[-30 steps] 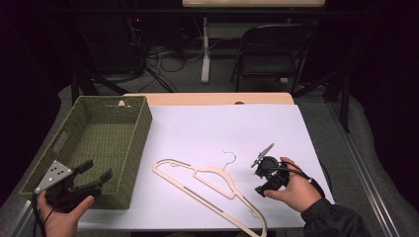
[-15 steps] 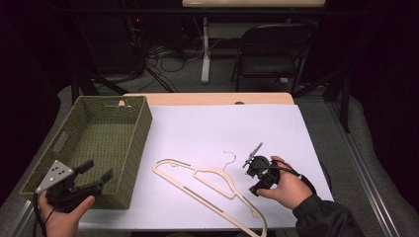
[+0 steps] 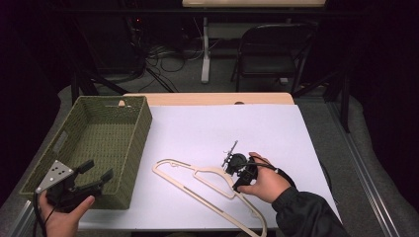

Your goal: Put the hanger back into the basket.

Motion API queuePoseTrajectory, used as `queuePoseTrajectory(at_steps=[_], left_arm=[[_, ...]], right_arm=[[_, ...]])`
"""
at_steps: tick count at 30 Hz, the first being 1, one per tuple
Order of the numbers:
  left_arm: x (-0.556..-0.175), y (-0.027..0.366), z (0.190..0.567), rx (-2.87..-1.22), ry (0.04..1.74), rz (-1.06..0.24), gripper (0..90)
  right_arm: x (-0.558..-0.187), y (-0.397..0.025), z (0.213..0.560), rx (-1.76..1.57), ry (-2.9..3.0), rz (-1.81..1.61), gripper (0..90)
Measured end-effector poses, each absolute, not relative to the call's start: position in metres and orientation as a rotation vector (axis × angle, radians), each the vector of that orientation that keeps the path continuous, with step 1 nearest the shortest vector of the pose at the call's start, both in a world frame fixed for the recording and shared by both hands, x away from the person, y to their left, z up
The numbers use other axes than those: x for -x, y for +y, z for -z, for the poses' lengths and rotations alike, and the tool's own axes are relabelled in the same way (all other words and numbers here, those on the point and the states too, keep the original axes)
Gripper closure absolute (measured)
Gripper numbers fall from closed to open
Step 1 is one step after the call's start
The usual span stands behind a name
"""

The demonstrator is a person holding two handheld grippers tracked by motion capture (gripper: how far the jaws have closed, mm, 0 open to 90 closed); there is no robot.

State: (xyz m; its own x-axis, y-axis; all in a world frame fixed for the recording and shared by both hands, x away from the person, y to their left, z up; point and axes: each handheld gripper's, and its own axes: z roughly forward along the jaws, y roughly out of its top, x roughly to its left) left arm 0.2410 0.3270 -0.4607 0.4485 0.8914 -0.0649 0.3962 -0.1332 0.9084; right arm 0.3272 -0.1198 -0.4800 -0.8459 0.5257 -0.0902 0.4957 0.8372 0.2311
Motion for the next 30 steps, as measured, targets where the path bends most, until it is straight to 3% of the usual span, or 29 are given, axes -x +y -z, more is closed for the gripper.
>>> queuePoseTrajectory(at_steps=[14, 30], left_arm=[[-0.241, 0.327, 0.461, -1.732, 1.115, -0.634, 24.1], [-0.242, 0.326, 0.461, -1.733, 1.114, -0.634, 24.1]], right_arm=[[-0.336, -0.093, 0.488, -0.724, 2.915, -0.263, 47.0], [-0.337, -0.079, 0.497, -0.716, 2.97, -0.198, 57.2]])
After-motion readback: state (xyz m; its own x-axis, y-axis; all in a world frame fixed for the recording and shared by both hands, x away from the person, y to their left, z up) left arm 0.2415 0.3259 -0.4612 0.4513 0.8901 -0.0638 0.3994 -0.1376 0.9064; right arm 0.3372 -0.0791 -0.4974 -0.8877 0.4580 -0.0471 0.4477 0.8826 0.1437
